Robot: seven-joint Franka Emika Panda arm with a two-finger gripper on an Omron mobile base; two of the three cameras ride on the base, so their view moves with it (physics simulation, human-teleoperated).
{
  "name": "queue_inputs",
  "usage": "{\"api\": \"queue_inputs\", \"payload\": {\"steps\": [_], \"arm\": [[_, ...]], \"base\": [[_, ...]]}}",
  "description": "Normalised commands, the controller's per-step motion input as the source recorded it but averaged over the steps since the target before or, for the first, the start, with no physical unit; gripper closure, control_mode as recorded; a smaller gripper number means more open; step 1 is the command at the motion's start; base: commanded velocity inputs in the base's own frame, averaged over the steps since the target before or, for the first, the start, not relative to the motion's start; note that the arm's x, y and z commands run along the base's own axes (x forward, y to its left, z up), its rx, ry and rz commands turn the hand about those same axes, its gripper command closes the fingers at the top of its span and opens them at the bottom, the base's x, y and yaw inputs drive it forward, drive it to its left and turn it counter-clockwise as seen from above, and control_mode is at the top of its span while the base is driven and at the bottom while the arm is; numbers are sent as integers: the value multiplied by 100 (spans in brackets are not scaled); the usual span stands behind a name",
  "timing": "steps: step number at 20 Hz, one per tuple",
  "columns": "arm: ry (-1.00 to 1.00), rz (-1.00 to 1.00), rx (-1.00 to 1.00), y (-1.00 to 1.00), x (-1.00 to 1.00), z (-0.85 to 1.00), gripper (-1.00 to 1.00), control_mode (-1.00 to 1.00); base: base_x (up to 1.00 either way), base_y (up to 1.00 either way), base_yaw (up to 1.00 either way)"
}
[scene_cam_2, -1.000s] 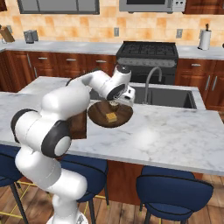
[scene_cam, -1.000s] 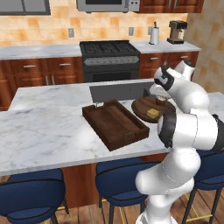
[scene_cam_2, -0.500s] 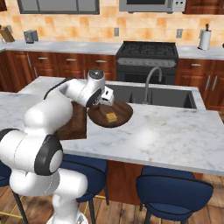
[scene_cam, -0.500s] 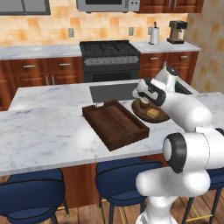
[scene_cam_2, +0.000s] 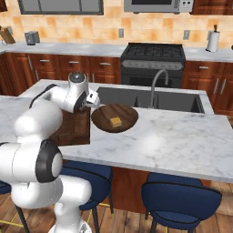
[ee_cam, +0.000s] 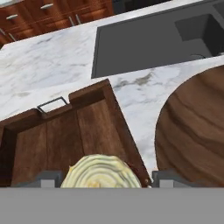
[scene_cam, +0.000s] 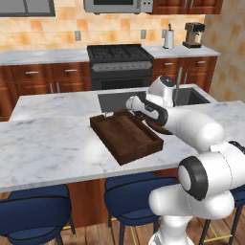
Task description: Place the bowl with cake and the cupcake onto the tray.
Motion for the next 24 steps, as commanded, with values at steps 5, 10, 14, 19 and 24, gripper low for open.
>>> {"api": "queue_inputs", "payload": {"steps": [5, 10, 14, 19, 24], "arm": [[0, 0, 1, 62, 11, 0, 100, -100], [0, 0, 2, 45, 20, -1, 100, -100], [0, 0, 0, 35, 17, -21, 100, -100], [0, 0, 0, 29, 13, -36, 100, -100], [0, 0, 0, 19, 9, -25, 100, -100]], "base": [[0, 0, 0], [0, 0, 0], [0, 0, 0], [0, 0, 0], [0, 0, 0]]}}
